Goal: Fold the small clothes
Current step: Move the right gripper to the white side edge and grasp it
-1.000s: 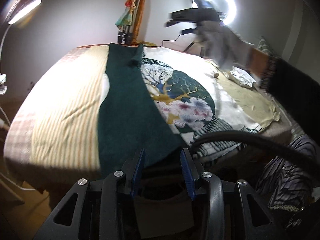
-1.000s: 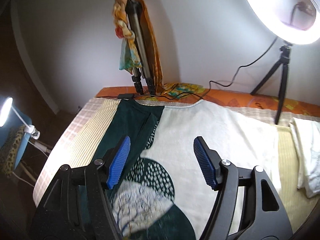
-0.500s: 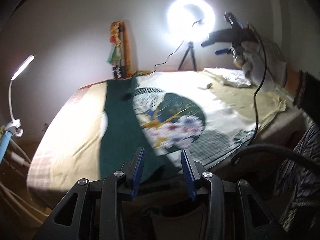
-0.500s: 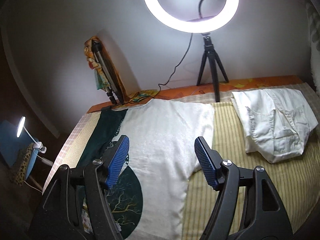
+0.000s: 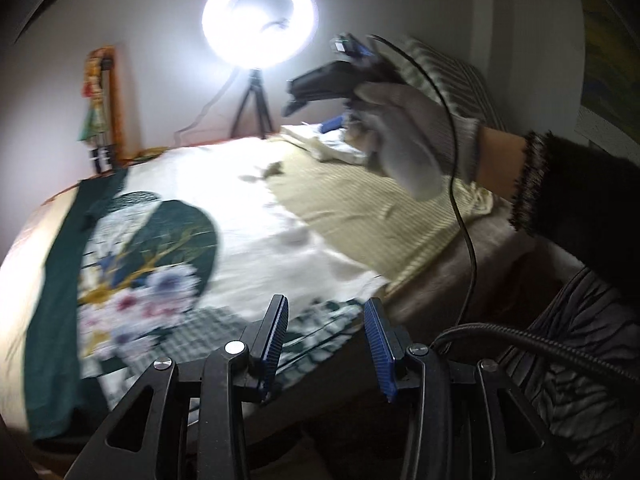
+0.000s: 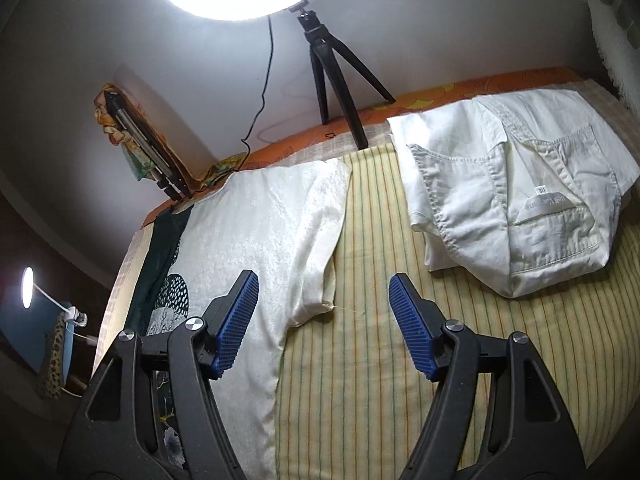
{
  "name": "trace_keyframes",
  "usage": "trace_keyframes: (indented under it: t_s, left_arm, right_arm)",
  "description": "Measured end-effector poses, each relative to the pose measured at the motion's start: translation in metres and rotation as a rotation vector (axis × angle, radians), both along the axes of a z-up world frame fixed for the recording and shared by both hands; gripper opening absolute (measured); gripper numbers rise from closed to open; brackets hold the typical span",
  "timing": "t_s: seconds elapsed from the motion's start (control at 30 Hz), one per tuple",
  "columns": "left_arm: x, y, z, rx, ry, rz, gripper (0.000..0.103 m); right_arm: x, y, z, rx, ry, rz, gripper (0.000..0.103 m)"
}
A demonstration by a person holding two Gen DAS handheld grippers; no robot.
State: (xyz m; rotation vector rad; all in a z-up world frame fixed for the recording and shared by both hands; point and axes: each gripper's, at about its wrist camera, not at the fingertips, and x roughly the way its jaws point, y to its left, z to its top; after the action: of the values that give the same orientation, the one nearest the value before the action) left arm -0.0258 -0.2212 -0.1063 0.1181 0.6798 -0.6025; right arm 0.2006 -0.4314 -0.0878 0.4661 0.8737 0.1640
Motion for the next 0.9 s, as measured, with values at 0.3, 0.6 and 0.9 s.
trace_keyframes:
  t_s: [0.3, 0.6, 0.9]
  left_arm:
    - [0.025, -0.045, -0.02, 0.03, 0.076, -0.058, 0.046]
    - [0.045, -0.044, -0.034, 0.022, 0.163, -0.018, 0.027]
    - [0.049, -0.028, -0.027, -0.097, 0.194, 0.019, 0.001]
  right_arm:
    - [0.035, -0.003, -0.036, 0.001, 0.08, 0.039, 0.071]
    - [0.071, 0.019, -0.066, 0.034, 0.142, 0.07, 0.071]
    - [0.073, 0.053, -0.069, -0.075, 0.142, 0.181, 0.012]
